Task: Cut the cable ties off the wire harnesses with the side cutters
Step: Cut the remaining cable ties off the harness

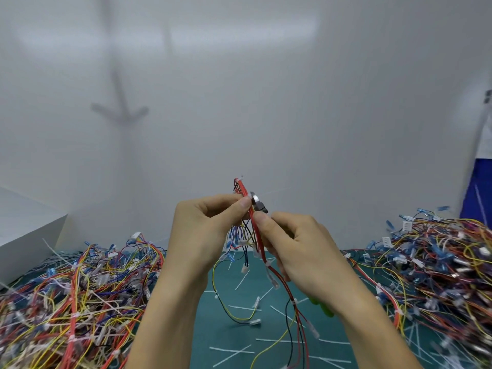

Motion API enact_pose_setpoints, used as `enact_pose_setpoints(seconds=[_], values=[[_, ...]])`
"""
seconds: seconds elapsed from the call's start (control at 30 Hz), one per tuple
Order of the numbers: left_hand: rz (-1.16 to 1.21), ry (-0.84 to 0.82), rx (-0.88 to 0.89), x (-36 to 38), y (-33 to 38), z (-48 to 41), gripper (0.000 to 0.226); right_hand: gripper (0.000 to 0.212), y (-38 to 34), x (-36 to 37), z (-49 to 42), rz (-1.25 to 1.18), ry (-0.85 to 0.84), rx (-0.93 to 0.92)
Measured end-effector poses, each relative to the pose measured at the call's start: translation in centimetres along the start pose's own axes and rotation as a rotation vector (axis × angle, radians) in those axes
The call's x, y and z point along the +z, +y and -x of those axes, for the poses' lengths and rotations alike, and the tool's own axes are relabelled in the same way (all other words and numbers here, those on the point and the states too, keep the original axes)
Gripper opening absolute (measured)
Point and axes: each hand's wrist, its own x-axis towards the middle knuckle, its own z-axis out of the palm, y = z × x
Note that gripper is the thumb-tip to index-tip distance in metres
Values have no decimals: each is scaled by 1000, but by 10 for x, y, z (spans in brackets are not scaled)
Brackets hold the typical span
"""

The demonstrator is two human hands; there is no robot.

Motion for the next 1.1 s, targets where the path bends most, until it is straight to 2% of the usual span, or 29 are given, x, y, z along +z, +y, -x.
enact_pose_setpoints(seconds=[1.1], values=[[-28, -12, 31, -1, -3, 0, 16, 57, 2, -3, 0, 57, 2, -42]])
